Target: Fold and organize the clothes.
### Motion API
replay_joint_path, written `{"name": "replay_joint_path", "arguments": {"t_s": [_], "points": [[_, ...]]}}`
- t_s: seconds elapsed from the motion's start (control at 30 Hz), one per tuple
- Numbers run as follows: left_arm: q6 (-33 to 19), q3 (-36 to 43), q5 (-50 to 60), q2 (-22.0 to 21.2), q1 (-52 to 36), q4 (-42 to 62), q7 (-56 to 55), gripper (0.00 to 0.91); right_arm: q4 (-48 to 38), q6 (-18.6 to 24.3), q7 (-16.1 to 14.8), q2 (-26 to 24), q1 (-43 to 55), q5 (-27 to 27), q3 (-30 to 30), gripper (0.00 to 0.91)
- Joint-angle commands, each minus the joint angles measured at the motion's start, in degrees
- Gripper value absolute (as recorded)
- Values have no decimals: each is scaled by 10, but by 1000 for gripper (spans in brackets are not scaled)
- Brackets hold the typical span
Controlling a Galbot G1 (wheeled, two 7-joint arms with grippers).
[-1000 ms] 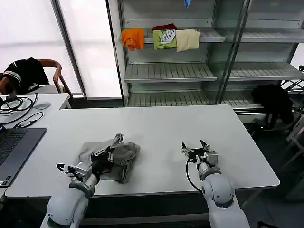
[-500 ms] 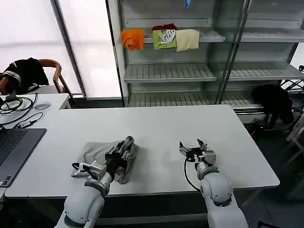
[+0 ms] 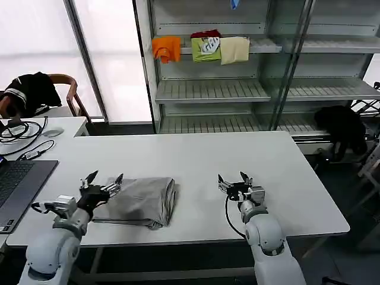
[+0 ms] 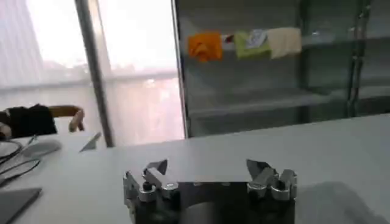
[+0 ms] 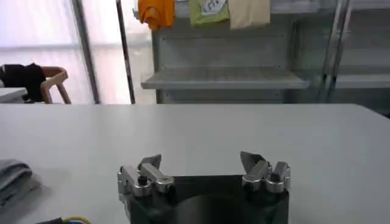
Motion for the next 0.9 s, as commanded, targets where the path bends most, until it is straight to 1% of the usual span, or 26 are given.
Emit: {"name": "replay_joint_path", "arguments": {"t_s": [0.03, 0.3, 0.73, 0.77, 0.8, 0.83, 0.87, 0.9], "points": [[-19, -83, -14, 17, 13, 150, 36, 907, -6, 2, 0, 1, -1, 3, -1, 907], [10, -57, -55, -13, 5, 136, 30, 907, -7, 0, 2, 1, -1, 2, 0, 907], [9, -53, -91, -32, 23, 93, 32, 907, -8, -4, 5, 1, -2, -2, 1, 907], [8, -52, -88, -32, 24, 93, 32, 877, -8, -5, 6, 1, -2, -2, 1, 907], [3, -50, -83, -32, 27, 93, 32, 695, -9, -5, 7, 1, -2, -2, 1, 907], [0, -48, -80, -33, 29, 93, 34, 584, -8, -5, 7, 2, -2, -3, 1, 907], [-1, -47, -77, -34, 30, 92, 35, 443, -8, -5, 7, 2, -3, -3, 1, 907], [-4, -46, -75, -35, 34, 91, 37, 383, -8, -5, 7, 2, -3, -4, 0, 907]]}}
